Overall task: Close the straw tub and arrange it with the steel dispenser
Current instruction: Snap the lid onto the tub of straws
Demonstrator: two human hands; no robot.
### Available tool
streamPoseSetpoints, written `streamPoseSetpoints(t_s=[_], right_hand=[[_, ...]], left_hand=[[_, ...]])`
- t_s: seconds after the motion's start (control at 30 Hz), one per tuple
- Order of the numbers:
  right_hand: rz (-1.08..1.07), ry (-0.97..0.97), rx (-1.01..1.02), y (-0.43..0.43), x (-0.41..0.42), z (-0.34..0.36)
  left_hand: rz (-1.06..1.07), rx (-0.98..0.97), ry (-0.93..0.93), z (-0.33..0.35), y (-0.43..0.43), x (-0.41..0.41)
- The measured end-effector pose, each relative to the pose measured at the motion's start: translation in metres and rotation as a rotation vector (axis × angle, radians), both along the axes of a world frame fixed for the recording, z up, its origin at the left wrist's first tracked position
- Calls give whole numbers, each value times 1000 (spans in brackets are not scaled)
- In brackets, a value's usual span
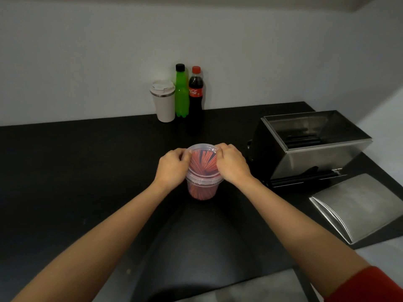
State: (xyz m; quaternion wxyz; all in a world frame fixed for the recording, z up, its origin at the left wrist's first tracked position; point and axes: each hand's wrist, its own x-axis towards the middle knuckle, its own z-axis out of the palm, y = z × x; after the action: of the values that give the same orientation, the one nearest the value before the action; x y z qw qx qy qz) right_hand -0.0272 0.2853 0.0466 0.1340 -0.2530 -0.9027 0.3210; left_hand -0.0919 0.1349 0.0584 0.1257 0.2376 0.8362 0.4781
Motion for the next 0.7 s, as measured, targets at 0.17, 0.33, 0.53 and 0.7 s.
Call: streamPoseSetpoints(t_s=[0.17, 0.33, 0.53, 0.7], right_hand=[[-12, -54, 17, -10, -4, 4], [-109, -17, 133, -23, -2, 2], [-107, 3, 132, -25, -1, 2], [-115, -6, 121, -23, -2, 3]], left_hand=[[3, 43, -235, -3, 0, 0], [-3, 168, -409, -3, 1, 4], [-20, 195, -357, -6, -2, 6], [16, 221, -380, -7, 1, 4]])
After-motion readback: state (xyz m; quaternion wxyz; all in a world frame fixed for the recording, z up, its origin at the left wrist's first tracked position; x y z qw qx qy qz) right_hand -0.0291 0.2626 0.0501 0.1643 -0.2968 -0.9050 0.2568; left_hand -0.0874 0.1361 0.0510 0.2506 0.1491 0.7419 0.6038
